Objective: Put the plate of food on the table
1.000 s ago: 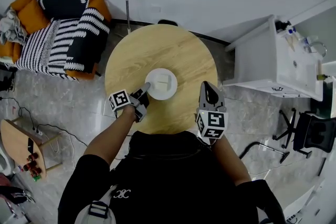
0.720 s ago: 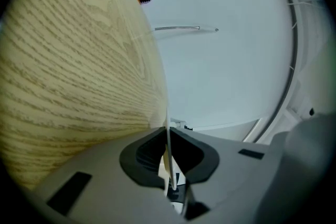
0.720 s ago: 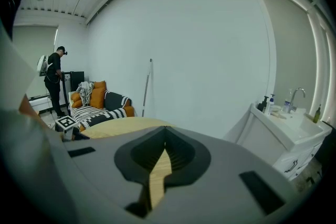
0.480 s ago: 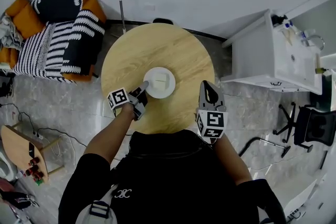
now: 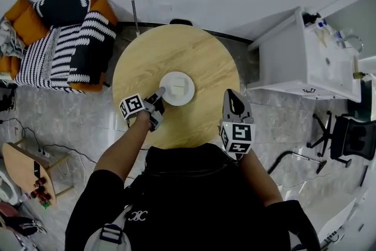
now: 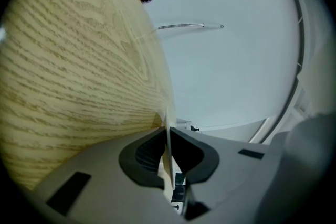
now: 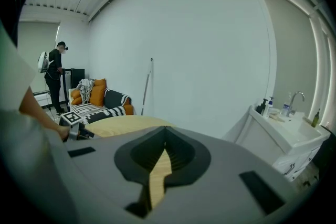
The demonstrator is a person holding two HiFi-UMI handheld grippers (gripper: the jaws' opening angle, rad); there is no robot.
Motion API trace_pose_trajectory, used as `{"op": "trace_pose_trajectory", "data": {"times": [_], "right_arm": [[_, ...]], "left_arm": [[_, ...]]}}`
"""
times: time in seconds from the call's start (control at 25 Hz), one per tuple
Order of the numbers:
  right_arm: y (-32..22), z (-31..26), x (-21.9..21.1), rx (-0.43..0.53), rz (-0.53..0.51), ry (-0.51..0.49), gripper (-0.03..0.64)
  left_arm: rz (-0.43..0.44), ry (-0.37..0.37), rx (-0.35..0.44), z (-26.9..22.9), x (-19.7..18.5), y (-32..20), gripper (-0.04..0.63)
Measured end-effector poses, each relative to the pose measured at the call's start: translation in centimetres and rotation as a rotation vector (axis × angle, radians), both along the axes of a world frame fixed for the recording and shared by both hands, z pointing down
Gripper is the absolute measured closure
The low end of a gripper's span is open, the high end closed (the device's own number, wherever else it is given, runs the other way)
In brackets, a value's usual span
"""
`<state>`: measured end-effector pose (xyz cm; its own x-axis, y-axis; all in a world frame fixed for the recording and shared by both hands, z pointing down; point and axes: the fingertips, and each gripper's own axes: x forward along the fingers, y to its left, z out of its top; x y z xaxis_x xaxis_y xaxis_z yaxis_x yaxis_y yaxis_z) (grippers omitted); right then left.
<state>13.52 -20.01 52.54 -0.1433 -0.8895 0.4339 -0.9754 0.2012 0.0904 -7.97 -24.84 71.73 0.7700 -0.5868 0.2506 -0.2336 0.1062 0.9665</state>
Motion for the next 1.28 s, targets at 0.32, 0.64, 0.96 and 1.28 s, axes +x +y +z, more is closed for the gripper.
{"op": "trace_pose_trajectory", "data": {"times": [0.32,0.64,0.96,1.28], "right_arm": [[0.3,0.1,-0.2,-0.002,0.003,-0.005,0.609],[0.4,-0.3,-0.4,0.013,0.002,-0.009,0.609],[1.0,-0.2,-0.7,0.007,-0.016,-0.020,0.609],[0.7,-0.2,-0.6,0.009,-0.018,-0.030,0.609]], "left_arm": [[-0.002,-0.073,-0.058,0.7,-0.1,0.0,0.575],[0.003,-0.196,-0.155,1.6,0.1,0.2,0.574],[0.081,-0.398,-0.191,1.9,-0.6,0.1,0.554],[0.082,-0.509,-0.135,1.2,-1.2,-0.5,0.461]]}}
